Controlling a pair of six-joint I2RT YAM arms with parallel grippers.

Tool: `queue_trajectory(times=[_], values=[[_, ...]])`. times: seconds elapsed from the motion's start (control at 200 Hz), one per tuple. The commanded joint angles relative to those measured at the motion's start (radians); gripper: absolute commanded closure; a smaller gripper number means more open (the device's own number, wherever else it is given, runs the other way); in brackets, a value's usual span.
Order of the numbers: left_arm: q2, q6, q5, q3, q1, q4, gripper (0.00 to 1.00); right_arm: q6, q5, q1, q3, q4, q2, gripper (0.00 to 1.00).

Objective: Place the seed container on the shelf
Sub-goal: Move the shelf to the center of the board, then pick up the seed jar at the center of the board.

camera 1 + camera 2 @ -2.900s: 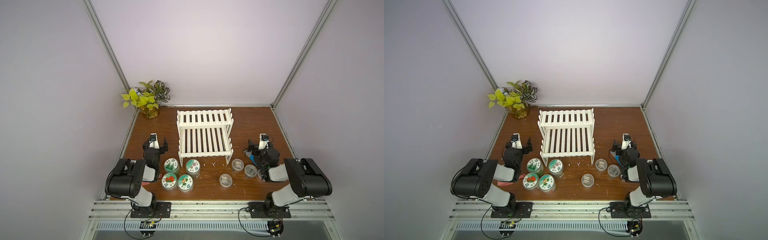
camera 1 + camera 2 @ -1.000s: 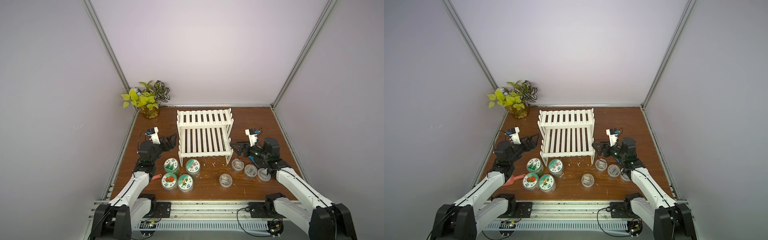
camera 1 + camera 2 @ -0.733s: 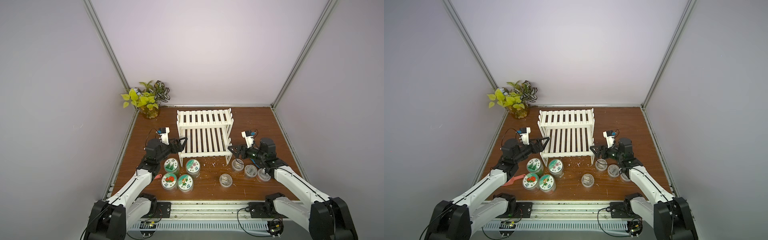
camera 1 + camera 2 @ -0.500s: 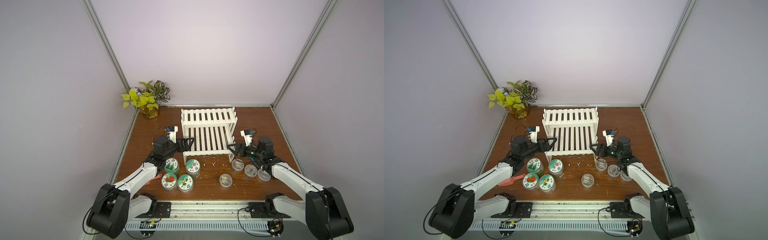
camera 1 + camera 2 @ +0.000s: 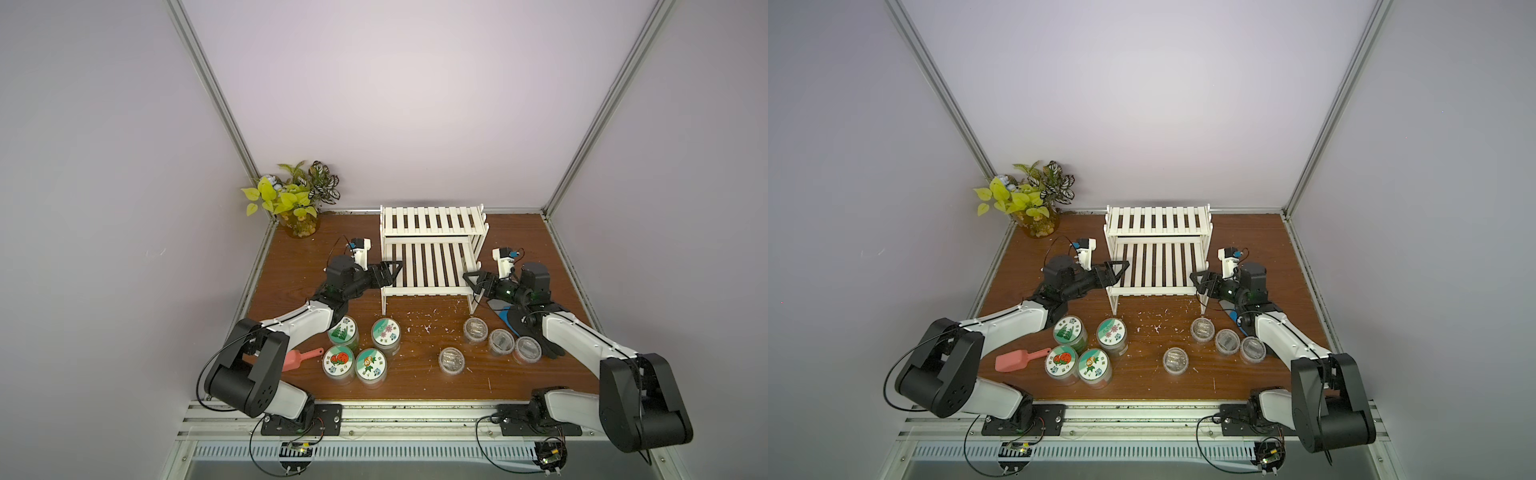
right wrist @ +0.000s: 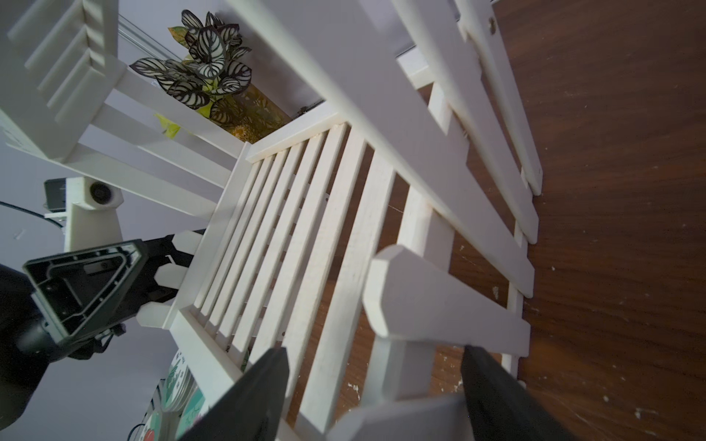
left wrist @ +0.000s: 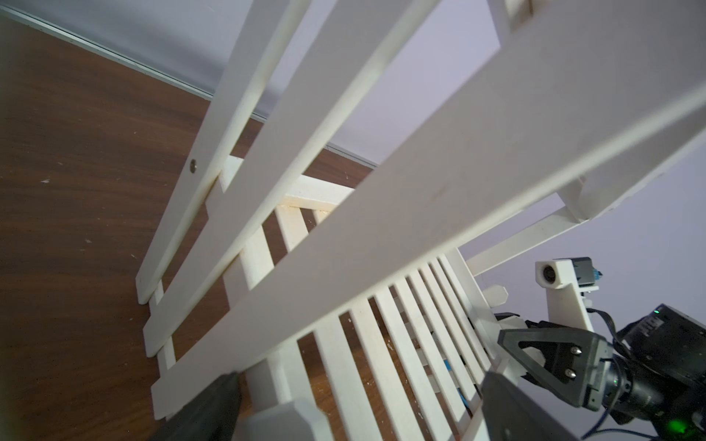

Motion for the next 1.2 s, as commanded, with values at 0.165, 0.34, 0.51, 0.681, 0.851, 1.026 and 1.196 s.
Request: queue_trajectory(times=[0.165,0.34,0.51,0.681,0.851,1.026,1.196], values=[[-0.150,0.161,-0.229,0.025,-0.016,-0.338,0.00,-0.112,0.165,-0.014,0.078,-0.229,-0.133,0.14],[-0.271,0.218,-0.259,0.001,-0.016,-0.404,0.00,-0.166,0.350,-0.014,0.114,-0.452,-0.306,0.16],[-0.378,0.256,-0.276,-0.037,-0.065,-0.456,0.00,-0.161,0.329,0.042,0.117,-0.612,-0.452,0.21],[-0.407,0.277,-0.439,-0.013,-0.161,-0.550,0.00,-0.197,0.420,0.186,0.177,-0.791,-0.470,0.25],[-0.463,0.328,-0.664,0.031,-0.308,-0.614,0.00,-0.188,0.466,0.358,0.202,-0.864,-0.482,0.27],[-0.530,0.357,-0.516,0.000,-0.376,-0.613,0.00,-0.116,0.552,0.578,0.144,-0.891,-0.467,0.27],[-0.528,0.424,-0.431,-0.002,-0.432,-0.622,0.00,-0.087,0.691,0.754,0.150,-0.906,-0.417,0.25]])
